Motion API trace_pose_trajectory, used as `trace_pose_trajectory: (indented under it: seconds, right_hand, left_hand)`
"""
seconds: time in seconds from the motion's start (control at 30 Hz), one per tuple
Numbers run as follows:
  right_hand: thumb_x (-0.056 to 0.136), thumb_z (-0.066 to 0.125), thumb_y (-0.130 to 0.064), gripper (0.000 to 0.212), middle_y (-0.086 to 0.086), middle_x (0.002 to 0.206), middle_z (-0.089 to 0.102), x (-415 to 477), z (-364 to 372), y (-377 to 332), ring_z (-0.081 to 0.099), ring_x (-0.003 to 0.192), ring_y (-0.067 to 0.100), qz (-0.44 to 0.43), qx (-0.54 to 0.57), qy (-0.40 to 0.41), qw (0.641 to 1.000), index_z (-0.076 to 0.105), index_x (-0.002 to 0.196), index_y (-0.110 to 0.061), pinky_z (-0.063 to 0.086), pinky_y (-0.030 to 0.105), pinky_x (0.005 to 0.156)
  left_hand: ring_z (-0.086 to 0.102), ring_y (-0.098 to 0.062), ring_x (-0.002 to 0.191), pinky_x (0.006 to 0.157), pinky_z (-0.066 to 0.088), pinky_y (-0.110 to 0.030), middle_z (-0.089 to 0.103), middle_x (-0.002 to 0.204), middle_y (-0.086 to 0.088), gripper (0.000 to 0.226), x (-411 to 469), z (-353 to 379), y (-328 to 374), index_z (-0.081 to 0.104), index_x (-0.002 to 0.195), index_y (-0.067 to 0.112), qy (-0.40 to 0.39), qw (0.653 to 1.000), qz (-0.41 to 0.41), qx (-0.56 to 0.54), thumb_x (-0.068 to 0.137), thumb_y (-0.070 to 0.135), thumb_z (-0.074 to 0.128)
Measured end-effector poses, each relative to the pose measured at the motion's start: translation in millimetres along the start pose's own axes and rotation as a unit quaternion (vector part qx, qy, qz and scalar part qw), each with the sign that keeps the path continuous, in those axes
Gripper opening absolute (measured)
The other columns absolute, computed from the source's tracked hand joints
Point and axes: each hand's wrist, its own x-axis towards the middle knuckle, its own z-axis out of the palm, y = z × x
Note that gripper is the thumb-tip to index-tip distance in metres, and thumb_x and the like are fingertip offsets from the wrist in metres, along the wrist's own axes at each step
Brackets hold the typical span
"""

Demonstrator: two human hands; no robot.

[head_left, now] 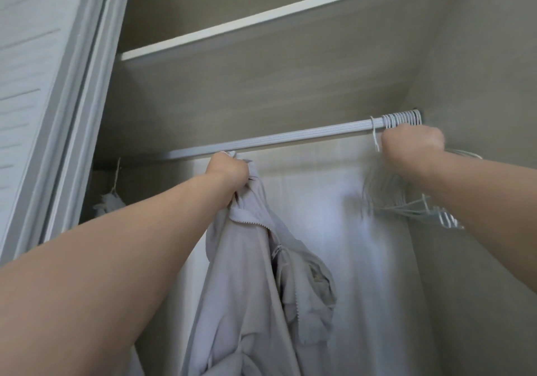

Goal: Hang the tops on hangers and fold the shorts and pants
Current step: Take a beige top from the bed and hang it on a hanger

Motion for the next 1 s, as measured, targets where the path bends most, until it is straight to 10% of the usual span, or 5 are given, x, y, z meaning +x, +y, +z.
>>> trace_pose_trajectory:
  seconds: [0.17, 0.3, 0.47, 0.63, 1.0]
  right_hand:
    - [0.091, 0.049, -0.009, 0.022, 0.020, 0.107, 0.063, -4.2, 3.8, -16.2, 0.065, 0.099, 0.039, 0.047, 0.271, -0.032, 0.961, 0.060, 0.108, 0.000, 0.044, 0.033, 0.070]
    - [0.092, 0.039, -0.009, 0.015, 0.011, 0.067, 0.045, -34.3, 21.1, -53.6, 0.042, 0.048, 0.019, 0.166, 0.621, -0.153, 0.750, 0.044, 0.078, -0.006, 0.031, 0.019, 0.045]
    - [0.088, 0.037, -0.013, 0.013, 0.003, 0.073, 0.034, -81.5, 55.6, -93.5, 0.026, 0.047, 0.015, 0.179, 0.742, -0.153, 0.627, 0.031, 0.080, -0.021, 0.022, 0.018, 0.036]
    - [0.093, 0.053, -0.015, 0.011, 0.004, 0.066, 0.033, -81.2, 54.4, -105.4, 0.026, 0.043, 0.017, 0.197, 0.778, -0.223, 0.553, 0.043, 0.099, -0.015, 0.024, 0.021, 0.039]
    - [0.099, 0.044, -0.011, 0.027, -0.004, 0.053, 0.041, -106.5, 25.3, -112.0, 0.024, 0.049, 0.018, 0.159, 0.748, -0.221, 0.606, 0.068, 0.108, -0.002, 0.020, 0.020, 0.040]
  left_hand:
    - [0.056, -0.029, 0.127, 0.087, 0.045, -0.028, 0.061, 0.135, -0.009, 0.036, 3.6, -0.7, -8.6, 0.052, 0.134, -0.002, -0.003, 1.000, 0.025, 0.001, 0.099, 0.004, 0.045]
    - [0.057, -0.006, 0.094, 0.058, 0.036, -0.013, 0.049, 0.098, 0.018, 0.026, -10.2, -5.0, -5.9, 0.055, 0.100, 0.018, -0.028, 0.999, 0.024, -0.020, 0.101, 0.000, 0.037]
    - [0.043, -0.021, 0.140, 0.098, 0.035, -0.020, 0.052, 0.146, -0.010, 0.028, -16.5, -7.3, -10.3, 0.050, 0.085, 0.016, -0.024, 0.999, 0.038, -0.015, 0.102, -0.001, 0.037]
    - [0.058, -0.023, 0.112, 0.073, 0.043, -0.015, 0.064, 0.111, -0.008, 0.018, -12.7, -18.8, -9.1, 0.055, 0.100, 0.012, 0.010, 0.999, 0.053, 0.005, 0.102, 0.001, 0.042]
    - [0.032, -0.010, 0.062, 0.046, 0.030, -0.008, 0.032, 0.071, 0.005, 0.038, -24.2, -47.3, -6.9, 0.031, 0.071, 0.020, -0.003, 0.998, 0.064, 0.023, 0.100, -0.003, 0.040]
